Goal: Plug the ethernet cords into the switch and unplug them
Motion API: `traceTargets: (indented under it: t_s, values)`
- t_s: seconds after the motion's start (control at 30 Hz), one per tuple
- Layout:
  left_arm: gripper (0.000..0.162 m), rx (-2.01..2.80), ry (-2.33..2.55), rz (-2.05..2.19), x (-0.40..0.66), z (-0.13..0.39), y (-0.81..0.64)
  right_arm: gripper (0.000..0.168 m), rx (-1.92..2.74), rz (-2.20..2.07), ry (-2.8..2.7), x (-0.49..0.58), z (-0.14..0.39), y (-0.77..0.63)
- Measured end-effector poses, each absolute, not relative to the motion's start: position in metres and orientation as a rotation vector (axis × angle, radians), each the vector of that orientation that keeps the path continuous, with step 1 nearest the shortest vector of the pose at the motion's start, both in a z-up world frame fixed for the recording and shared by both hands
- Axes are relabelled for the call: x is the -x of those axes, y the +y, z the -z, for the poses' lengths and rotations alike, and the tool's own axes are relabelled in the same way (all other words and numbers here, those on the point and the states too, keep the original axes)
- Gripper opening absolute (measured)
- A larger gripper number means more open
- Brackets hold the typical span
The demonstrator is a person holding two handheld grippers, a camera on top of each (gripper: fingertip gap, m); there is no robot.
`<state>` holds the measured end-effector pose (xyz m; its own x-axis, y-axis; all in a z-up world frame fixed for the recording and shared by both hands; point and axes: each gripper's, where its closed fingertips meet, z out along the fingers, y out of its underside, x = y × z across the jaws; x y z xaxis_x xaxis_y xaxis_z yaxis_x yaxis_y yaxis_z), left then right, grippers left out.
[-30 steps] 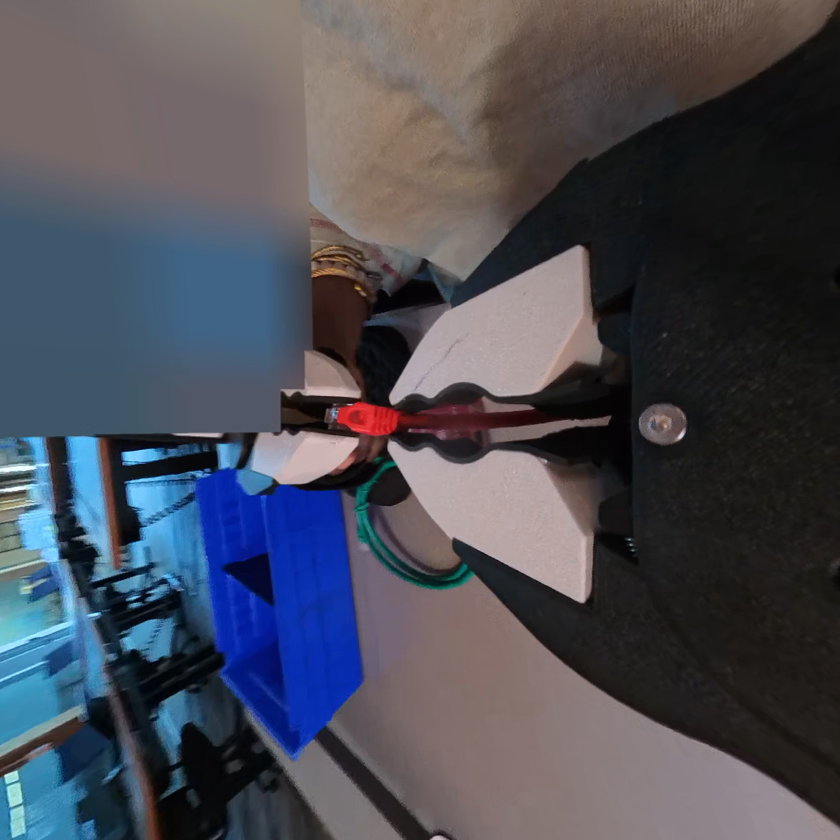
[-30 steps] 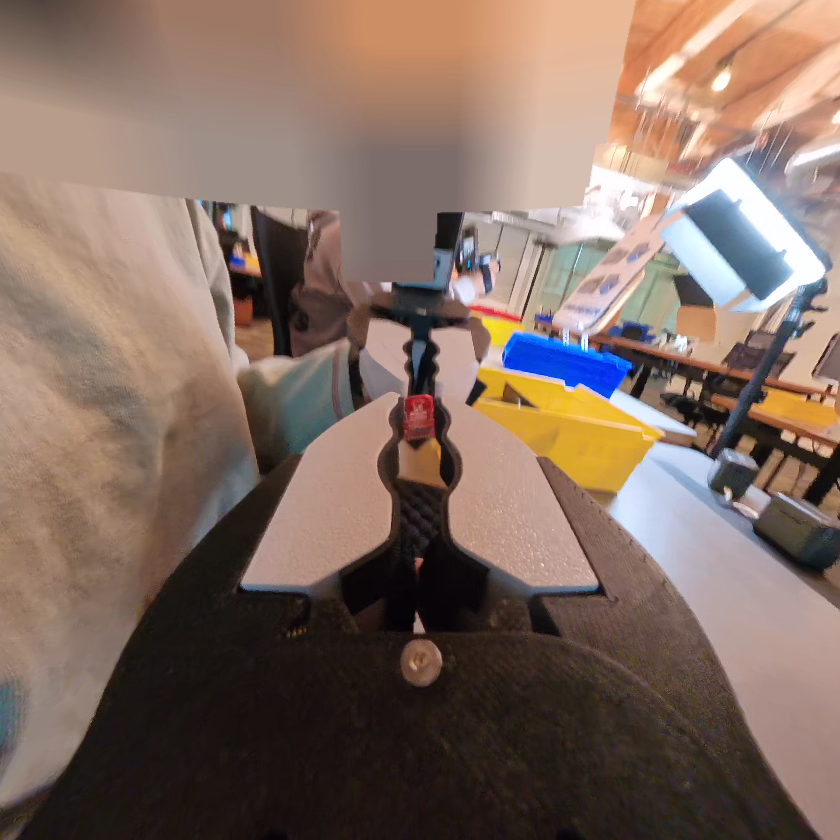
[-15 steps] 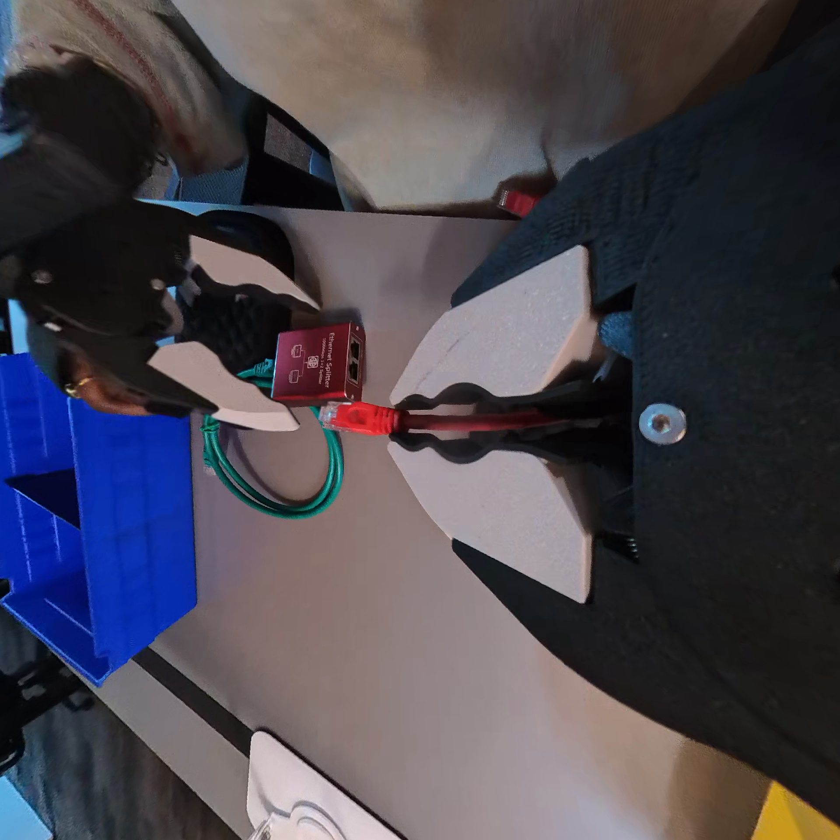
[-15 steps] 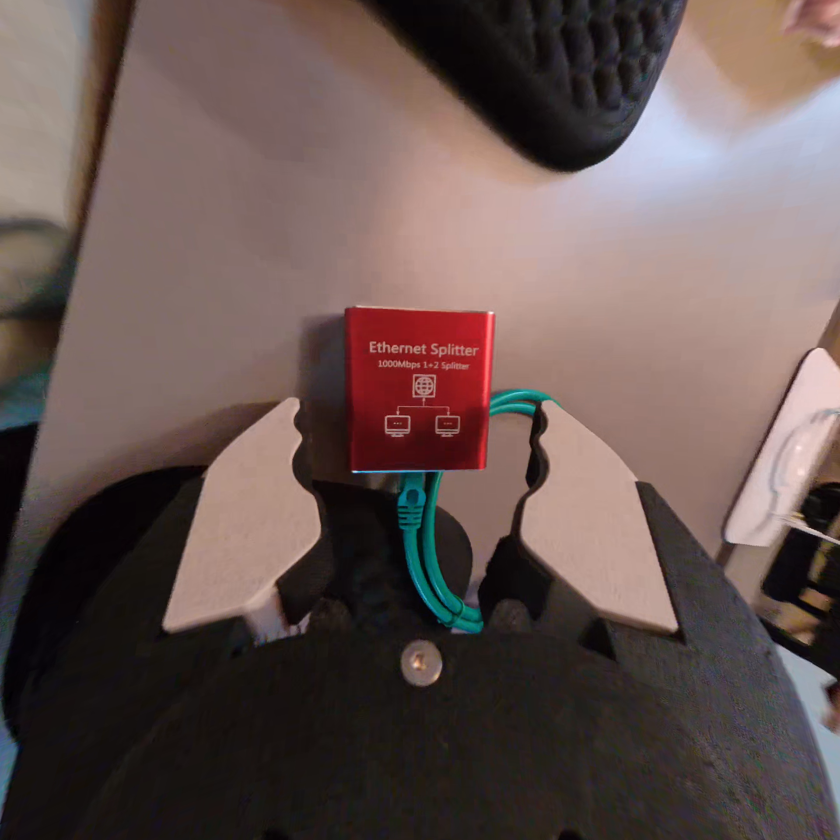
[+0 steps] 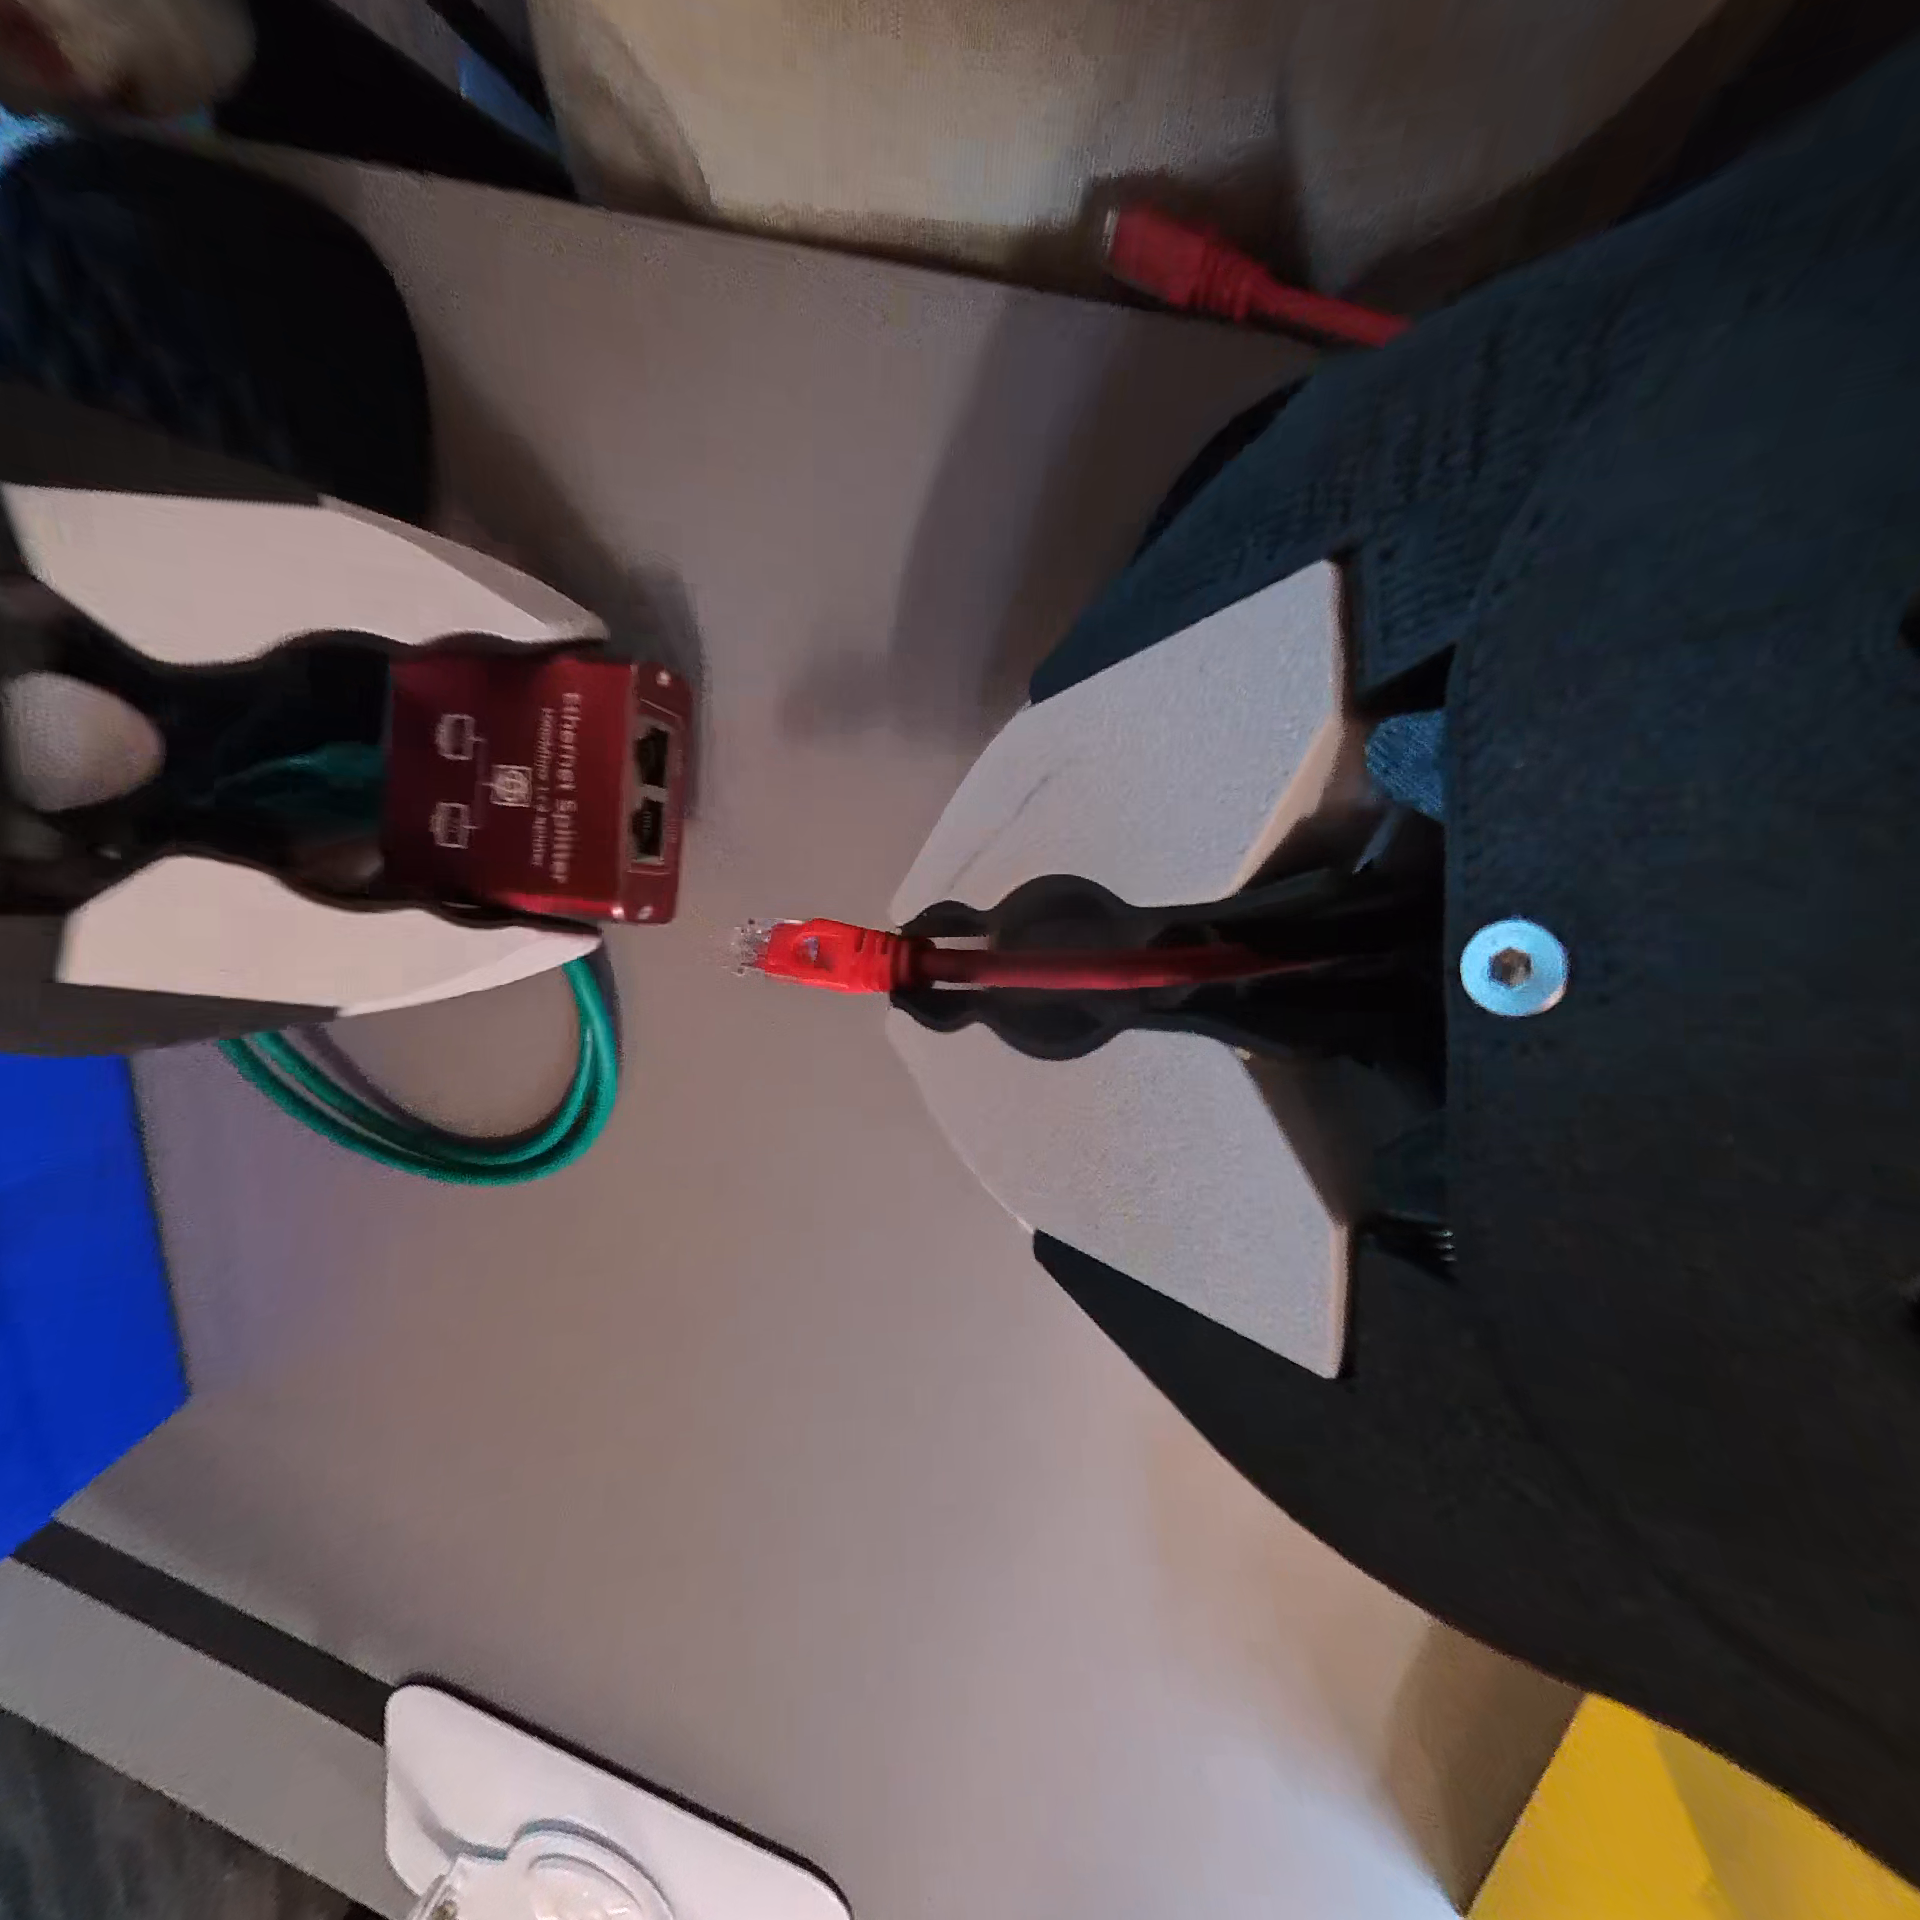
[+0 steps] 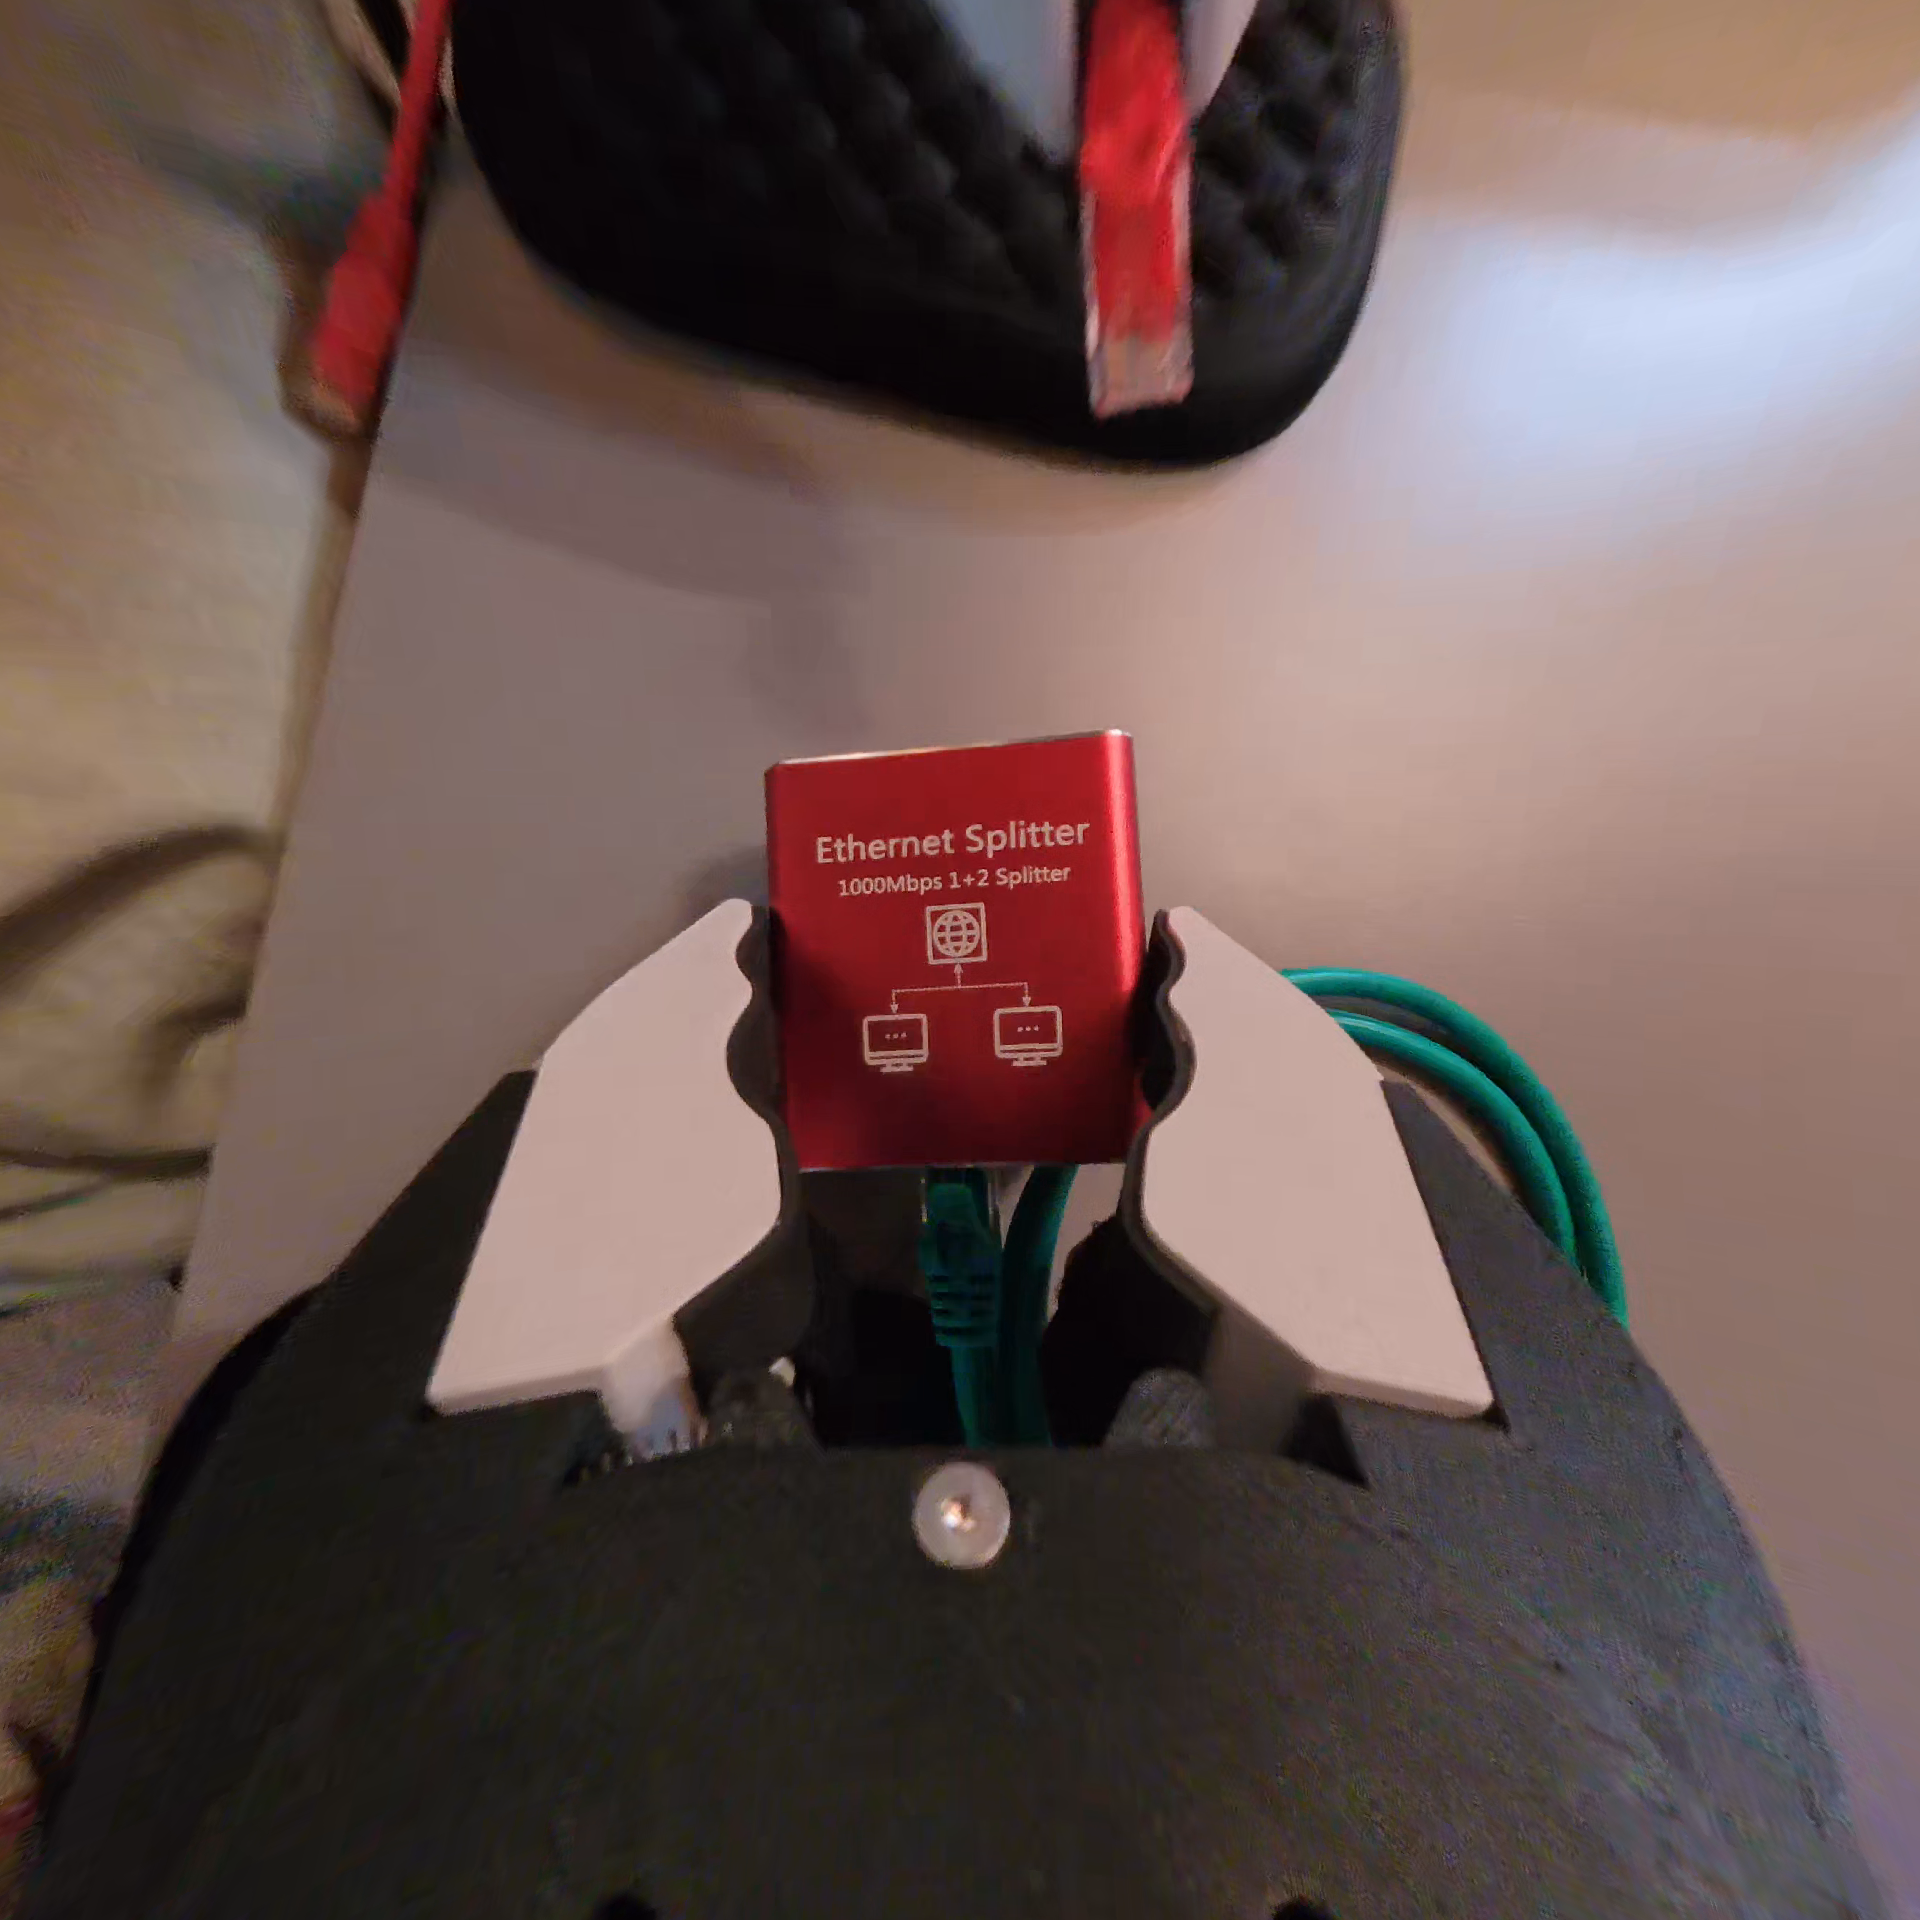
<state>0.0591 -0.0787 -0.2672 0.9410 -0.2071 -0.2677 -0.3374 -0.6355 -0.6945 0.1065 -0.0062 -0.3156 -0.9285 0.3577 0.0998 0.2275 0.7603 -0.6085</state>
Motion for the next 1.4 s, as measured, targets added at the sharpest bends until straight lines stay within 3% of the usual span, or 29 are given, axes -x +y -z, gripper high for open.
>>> traceTargets:
  t_s: [0.27,1.4]
  values:
    - [0.009,2.284,0.397,-0.084,-0.065,0.277,-0.069,0.069,0.632,-1.128,-2.705,-0.1,0.291,-0.018]
    - [0.009,2.237,0.372,0.15,-0.081,0.276,-0.061,0.07,0.587,-1.004,-2.643,-0.086,0.292,-0.019]
